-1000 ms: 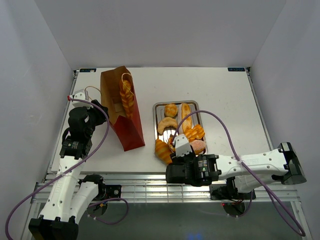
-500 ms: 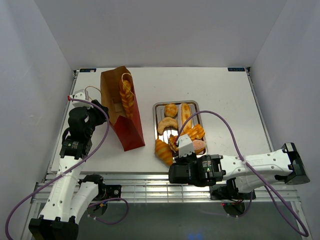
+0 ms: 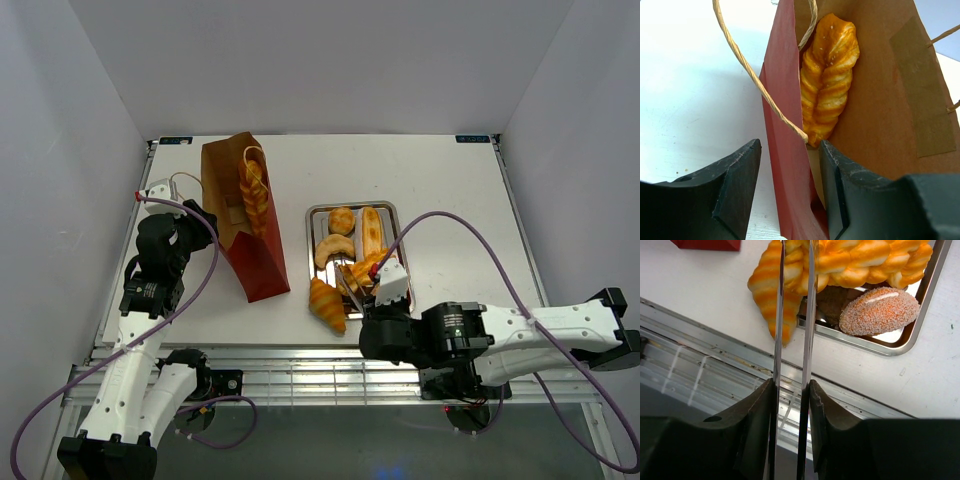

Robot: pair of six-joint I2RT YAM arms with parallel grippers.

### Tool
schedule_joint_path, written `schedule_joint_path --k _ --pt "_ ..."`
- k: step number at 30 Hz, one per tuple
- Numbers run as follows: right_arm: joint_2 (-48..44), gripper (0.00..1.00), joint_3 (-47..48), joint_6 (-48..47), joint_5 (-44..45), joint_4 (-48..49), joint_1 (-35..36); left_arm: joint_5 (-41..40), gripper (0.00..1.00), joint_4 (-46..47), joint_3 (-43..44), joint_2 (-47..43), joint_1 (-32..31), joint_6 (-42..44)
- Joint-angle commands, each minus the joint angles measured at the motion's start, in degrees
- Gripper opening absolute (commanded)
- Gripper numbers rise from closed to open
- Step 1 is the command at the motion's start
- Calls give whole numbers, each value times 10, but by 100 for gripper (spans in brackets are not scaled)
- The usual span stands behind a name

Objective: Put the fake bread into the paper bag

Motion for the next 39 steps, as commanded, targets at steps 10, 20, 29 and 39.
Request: schedule_joint_path --k 10,20,29,39 --pt "-70 9 47 -5 86 14 5 8 61 -2 -1 -3 1 2" --pt "-45 9 150 -149 113 75 5 8 61 -2 -1 -3 1 3" --pt "-42 9 197 -378 100 277 5 8 61 -2 -2 -3 1 1" --pt "0 9 256 -518 68 388 0 15 61 -1 -2 -3 1 1"
